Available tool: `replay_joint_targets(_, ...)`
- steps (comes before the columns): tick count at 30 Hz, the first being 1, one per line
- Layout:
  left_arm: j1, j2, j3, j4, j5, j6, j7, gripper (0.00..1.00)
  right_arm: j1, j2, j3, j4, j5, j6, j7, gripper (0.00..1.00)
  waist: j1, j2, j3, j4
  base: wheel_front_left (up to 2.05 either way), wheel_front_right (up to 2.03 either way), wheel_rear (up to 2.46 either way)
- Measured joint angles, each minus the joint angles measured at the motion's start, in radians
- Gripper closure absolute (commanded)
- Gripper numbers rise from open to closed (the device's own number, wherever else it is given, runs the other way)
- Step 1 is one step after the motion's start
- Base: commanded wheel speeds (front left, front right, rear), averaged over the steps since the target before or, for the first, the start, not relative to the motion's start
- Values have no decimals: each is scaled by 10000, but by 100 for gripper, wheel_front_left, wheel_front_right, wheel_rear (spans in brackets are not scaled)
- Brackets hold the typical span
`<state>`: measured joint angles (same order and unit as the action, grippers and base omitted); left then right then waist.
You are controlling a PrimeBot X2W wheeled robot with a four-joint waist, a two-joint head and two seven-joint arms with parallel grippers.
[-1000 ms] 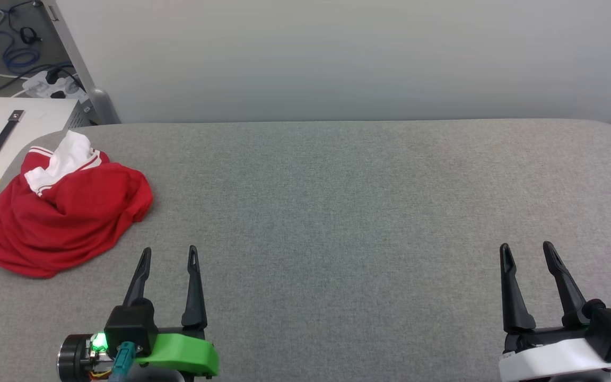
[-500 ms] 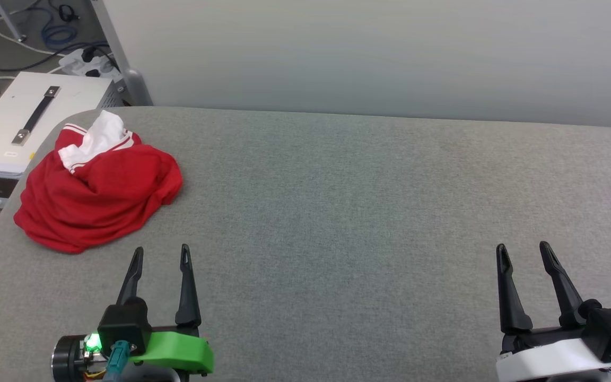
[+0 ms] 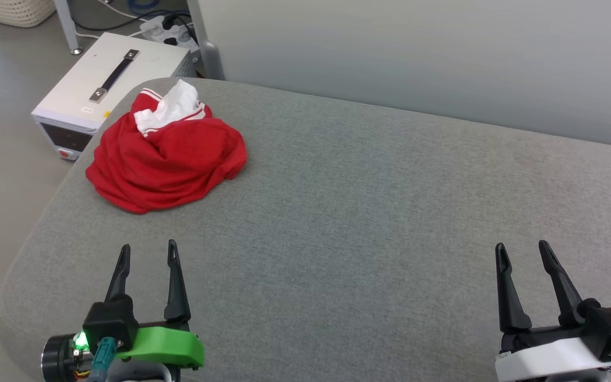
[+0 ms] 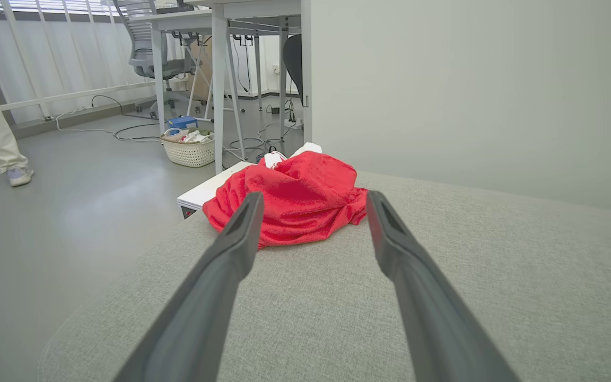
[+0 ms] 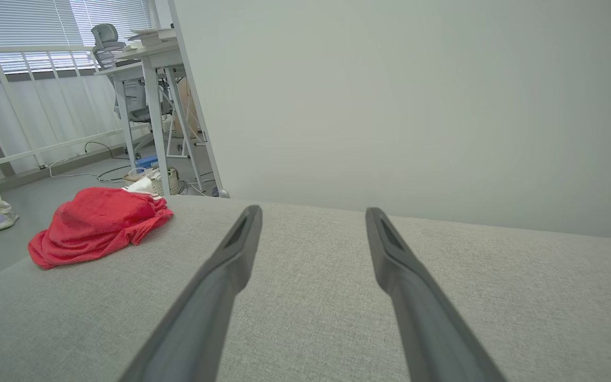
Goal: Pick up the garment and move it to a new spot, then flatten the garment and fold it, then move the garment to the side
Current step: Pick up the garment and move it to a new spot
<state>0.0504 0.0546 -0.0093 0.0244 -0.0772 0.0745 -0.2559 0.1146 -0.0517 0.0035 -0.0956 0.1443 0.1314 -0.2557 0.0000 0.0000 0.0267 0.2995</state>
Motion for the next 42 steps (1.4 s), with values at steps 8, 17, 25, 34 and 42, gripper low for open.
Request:
replay_joint_targets(8, -75, 0, 221, 40, -159, 8, 0, 0, -58, 10, 48, 4, -10, 0, 0, 0, 0, 0, 97, 1040, 0, 0, 0)
replay_joint_targets(17, -62, 0, 433, 73, -324, 15, 0, 0, -69, 19, 90, 4, -90, 0, 0, 0, 0, 0, 137, 1997, 0, 0, 0)
replay_joint_targets(25, -65, 0, 481, 111, -811, 48, 0, 0, -158, 23, 192, -2, -190, 0, 0, 0, 0, 0, 373, 2273, 0, 0, 0)
replay_joint_targets(34, -1679, -4, 1354, 614, -1210, -1060, 0, 0, -569, 27, 347, -90, -679, 0, 0, 0, 0, 0, 884, 1948, 0, 0, 0)
replay_joint_targets(42, -4774, 652, 2280, 1835, -1438, -1898, 0, 0, -1166, -320, 608, -397, -957, 0, 0, 0, 1, 0, 1740, 1352, 0, 0, 0)
